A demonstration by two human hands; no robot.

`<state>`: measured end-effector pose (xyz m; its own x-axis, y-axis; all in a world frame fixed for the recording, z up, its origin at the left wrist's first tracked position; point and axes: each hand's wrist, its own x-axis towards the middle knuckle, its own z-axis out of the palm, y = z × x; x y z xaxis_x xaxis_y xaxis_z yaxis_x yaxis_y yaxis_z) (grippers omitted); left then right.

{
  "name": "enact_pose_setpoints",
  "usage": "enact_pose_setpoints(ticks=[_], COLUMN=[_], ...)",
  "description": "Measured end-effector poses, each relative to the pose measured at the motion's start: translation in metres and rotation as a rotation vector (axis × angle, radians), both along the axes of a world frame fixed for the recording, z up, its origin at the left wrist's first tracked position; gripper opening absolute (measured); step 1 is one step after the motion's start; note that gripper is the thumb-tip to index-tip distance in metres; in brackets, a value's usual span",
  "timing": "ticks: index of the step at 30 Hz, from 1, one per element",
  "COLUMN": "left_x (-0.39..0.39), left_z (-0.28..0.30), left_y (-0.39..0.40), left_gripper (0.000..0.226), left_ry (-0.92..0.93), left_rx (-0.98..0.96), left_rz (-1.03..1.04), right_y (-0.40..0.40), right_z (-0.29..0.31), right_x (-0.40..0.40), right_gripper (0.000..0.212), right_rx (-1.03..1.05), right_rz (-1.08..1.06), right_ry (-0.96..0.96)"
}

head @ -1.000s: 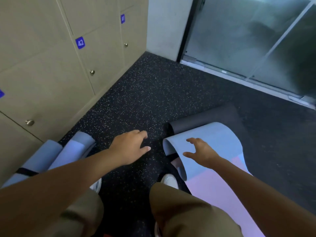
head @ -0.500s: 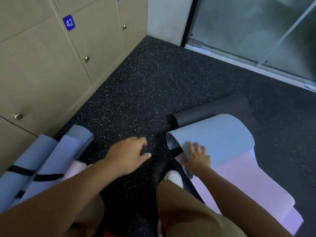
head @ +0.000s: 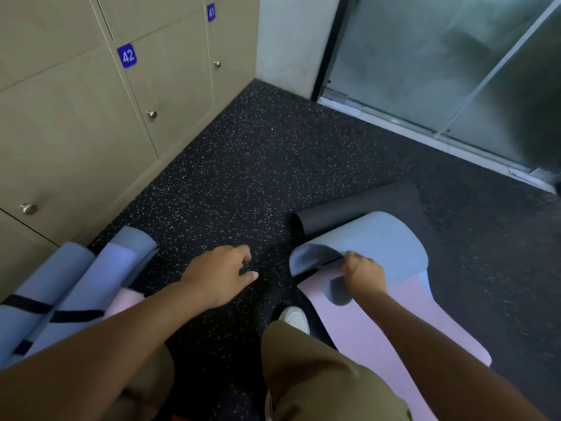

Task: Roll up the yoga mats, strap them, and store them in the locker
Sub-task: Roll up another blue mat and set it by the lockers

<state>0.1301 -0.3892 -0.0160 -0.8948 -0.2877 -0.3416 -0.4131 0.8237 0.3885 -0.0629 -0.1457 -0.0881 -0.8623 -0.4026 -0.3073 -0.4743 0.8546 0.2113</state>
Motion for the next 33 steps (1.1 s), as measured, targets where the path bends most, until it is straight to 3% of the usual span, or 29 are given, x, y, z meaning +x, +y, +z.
enact_pose_setpoints(ticks=[3,9,15,18,23,28,33], left_x=[0.0,0.008,0.033,0.055,0.095,0.119,0.135], left_z=[0.019,0.067,0.128,0.157,0.197,0.23,0.274], left_y=[0.006,0.027,0.057,0.067,0.072,0.086,0.103], left_gripper=[0.04,0.039,0.042,0.048,0.073,0.1,0.123], left_ry=[0.051,0.17,0.367,0.436,0.476,0.665,0.655], left_rx=[-0.033,-0.052,-0.072,-0.205,-0.313,-0.281,-0.317], left_rz=[-0.015,0.013,-0.056,-0.174,-0.28,-0.203,-0.204], right_y=[0.011,0.04,0.053,0.055,0.061,0.061,0.057], right_z=[0.048,0.145,0.237,0.281,0.339,0.383,0.403], right_x=[-0.017,-0.011,0.035,0.063,0.098,0.13,0.164], right_gripper=[0.021,0.022,0.025,0.027,0.023,0.02,0.032], right_rx=[-0.031,-0.365,-0.745,-0.84,-0.937,-1.127,-1.404], right_rz=[-0.019,-0.128,-0.173,-0.141,-0.057,-0.122,-0.283], right_ry=[0.083,0.267,0.21,0.18,0.184,0.164,-0.104])
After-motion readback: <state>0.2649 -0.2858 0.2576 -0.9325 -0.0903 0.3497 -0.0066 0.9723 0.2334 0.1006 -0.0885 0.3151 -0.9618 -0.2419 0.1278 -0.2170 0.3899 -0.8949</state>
